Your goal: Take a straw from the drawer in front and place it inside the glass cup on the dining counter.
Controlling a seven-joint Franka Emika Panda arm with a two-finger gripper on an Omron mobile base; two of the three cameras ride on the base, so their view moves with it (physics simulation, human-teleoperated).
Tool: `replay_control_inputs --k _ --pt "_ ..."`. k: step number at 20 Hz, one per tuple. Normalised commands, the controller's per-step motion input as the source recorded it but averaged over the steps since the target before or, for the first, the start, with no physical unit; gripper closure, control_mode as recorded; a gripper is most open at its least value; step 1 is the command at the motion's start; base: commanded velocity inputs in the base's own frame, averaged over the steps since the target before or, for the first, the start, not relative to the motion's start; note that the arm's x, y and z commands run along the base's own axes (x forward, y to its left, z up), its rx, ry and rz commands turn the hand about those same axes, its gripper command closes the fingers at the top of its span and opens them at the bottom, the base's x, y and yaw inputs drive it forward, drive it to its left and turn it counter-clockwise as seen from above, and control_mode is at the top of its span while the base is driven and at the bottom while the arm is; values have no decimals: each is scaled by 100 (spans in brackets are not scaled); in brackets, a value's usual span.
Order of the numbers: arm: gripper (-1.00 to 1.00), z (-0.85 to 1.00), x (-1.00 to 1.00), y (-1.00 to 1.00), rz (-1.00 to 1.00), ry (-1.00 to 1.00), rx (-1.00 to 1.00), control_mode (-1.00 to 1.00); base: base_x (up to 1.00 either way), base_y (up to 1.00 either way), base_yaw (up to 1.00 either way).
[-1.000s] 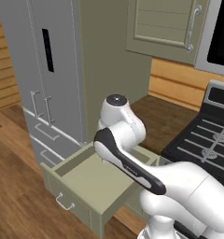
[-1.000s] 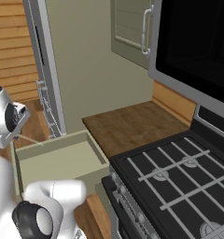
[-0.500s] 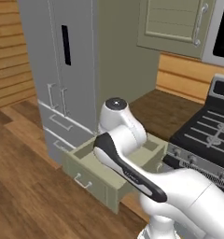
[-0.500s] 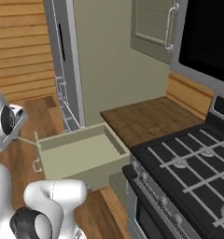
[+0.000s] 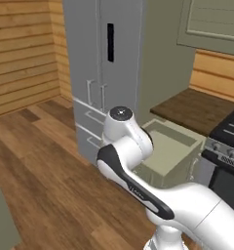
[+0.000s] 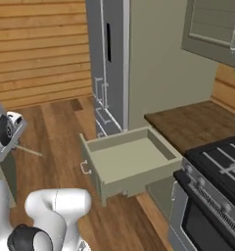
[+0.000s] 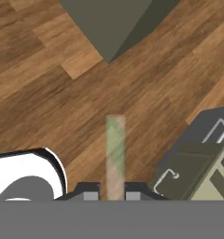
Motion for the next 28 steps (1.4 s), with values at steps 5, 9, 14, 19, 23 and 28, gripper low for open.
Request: replay_control_inputs --k 5,9,14,19,23,28 --pt "100 0 0 0 0 0 0 100 67 37 1" --pt "100 0 0 0 0 0 0 100 68 66 0" --pt "100 0 0 0 0 0 0 100 62 71 -1" --pt "100 0 0 0 0 0 0 100 62 32 3" --pt "100 0 0 0 0 0 0 100 63 24 17" --pt "100 0 0 0 0 0 0 100 56 19 19"
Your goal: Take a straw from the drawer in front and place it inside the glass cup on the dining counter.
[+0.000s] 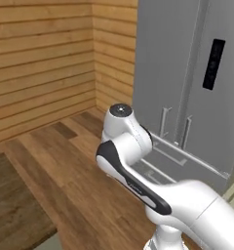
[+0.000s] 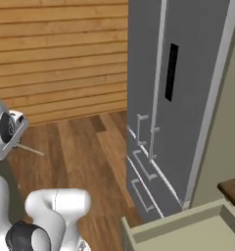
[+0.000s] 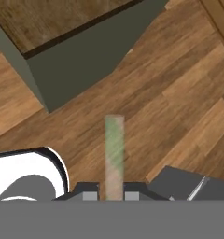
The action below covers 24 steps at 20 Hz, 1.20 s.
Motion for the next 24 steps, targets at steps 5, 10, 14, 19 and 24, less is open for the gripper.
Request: replay_control_inputs --k 5,10,14,19,24 --pt "100 0 0 0 0 0 0 100 36 -20 27" --pt "100 0 0 0 0 0 0 100 70 0 29" --pt "100 0 0 0 0 0 0 100 88 -2 28" --pt "100 0 0 0 0 0 0 100 82 -17 23" --pt "100 0 0 0 0 0 0 100 87 -29 26"
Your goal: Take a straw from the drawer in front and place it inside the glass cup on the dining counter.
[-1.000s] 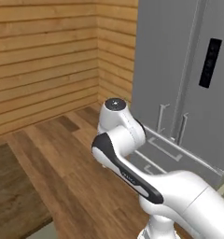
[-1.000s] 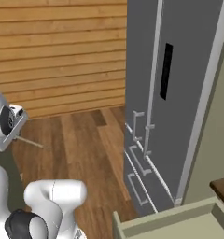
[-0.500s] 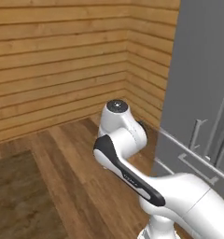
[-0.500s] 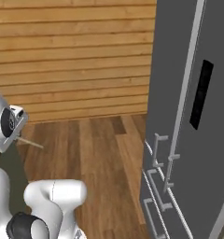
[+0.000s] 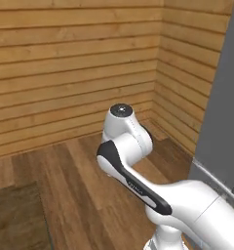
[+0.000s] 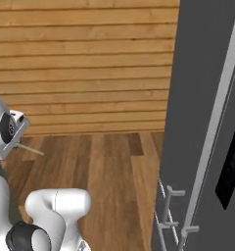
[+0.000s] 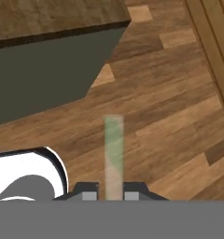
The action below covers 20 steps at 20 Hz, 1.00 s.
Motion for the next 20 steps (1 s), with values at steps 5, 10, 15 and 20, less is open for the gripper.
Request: replay_control_inputs --k 5,10,15,20 --pt "100 0 0 0 0 0 0 100 83 -34 29" --pt "100 0 0 0 0 0 0 100 92 -6 40" --pt "100 0 0 0 0 0 0 100 83 -8 55" --pt "100 0 0 0 0 0 0 100 73 -28 65"
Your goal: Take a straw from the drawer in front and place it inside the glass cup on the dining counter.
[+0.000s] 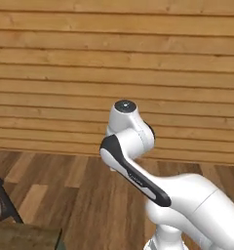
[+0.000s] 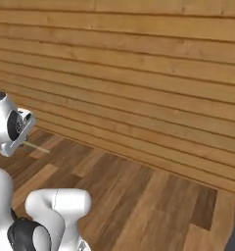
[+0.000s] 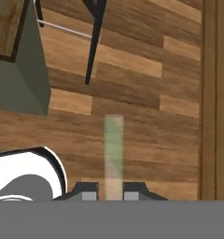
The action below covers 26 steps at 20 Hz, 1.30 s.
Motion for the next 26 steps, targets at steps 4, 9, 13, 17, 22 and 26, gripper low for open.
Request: replay_control_inputs --k 4,9,13,17,22,26 --pt "100 0 0 0 0 0 0 100 57 -45 64" --pt "100 0 0 0 0 0 0 100 57 -49 62" --pt "100 0 0 0 0 0 0 100 50 -58 58" --pt "100 0 0 0 0 0 0 100 45 -66 54" --pt "100 0 0 0 0 0 0 100 49 -68 52" --pt "100 0 0 0 0 0 0 100 57 -66 51"
